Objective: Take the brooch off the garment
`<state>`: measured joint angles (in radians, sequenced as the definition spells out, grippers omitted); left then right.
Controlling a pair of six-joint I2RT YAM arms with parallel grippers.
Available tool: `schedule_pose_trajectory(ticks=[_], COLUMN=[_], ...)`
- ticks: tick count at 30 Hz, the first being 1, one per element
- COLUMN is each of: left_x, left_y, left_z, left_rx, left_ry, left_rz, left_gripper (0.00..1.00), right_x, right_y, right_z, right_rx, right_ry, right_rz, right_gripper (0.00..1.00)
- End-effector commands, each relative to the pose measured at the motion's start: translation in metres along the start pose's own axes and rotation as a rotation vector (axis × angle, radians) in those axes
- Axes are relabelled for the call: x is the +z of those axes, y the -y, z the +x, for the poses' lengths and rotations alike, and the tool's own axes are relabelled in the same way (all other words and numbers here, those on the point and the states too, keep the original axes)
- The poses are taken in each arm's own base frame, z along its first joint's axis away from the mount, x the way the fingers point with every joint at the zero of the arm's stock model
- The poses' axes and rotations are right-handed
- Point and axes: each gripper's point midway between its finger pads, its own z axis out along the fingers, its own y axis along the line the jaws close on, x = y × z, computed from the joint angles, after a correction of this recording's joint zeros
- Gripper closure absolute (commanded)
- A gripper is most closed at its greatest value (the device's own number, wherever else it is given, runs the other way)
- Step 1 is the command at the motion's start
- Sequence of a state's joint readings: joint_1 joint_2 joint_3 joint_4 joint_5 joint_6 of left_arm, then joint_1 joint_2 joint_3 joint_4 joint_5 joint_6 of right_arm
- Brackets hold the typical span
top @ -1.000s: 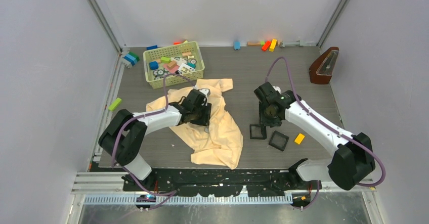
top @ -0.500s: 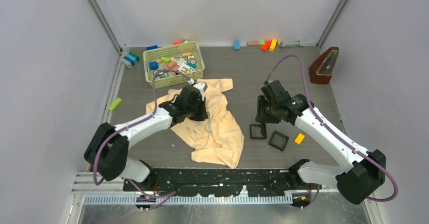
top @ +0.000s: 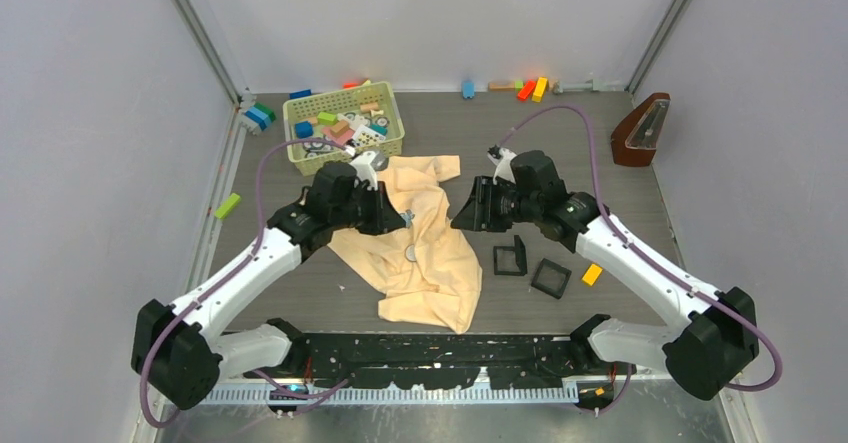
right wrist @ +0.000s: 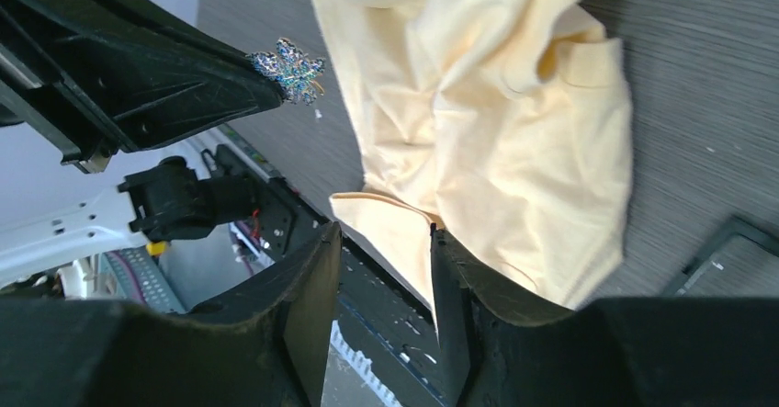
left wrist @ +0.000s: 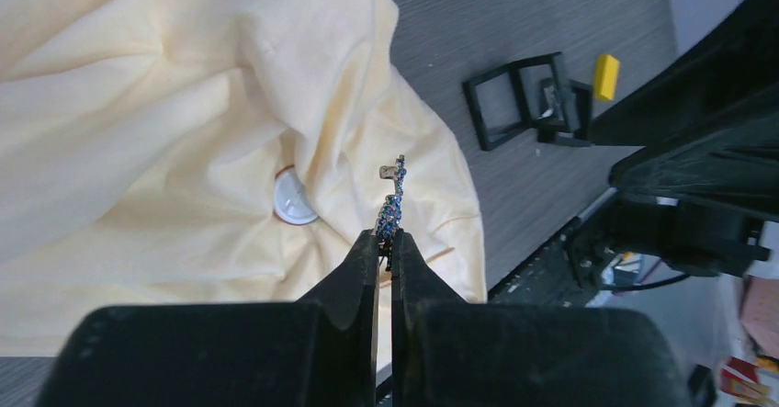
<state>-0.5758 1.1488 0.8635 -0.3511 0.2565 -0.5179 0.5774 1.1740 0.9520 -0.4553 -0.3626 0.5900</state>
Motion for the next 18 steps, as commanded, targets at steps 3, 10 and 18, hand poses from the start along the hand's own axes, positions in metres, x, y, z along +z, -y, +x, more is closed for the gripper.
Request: schedule_pose_trajectory(ticks=[3,10,18], left_x=[-0.029,-0.038,-0.048], left_y=[0.052,0.069,0.073], left_z=[-0.008,-0.013,-0.022], left_rx=[-0.09,-0.252,-0.336], left_ry=[-0.025,-0.096,-0.161], left_rz=[0.312,0.443,0.426], left_gripper=[1.0,1.0,1.0], right_x=[-0.003,-0.022,-0.039], right_y=[-0.054,-0.069,-0.061], right_z=[-0.023,-0.03,-0.01], right_rx=[-0.038,-0.185,-0.793], right_ry=[0.1,0.235,0.457], right_rz=[-0.265,-0.366,-0.401], right_gripper=[0.53,0.49,0.42])
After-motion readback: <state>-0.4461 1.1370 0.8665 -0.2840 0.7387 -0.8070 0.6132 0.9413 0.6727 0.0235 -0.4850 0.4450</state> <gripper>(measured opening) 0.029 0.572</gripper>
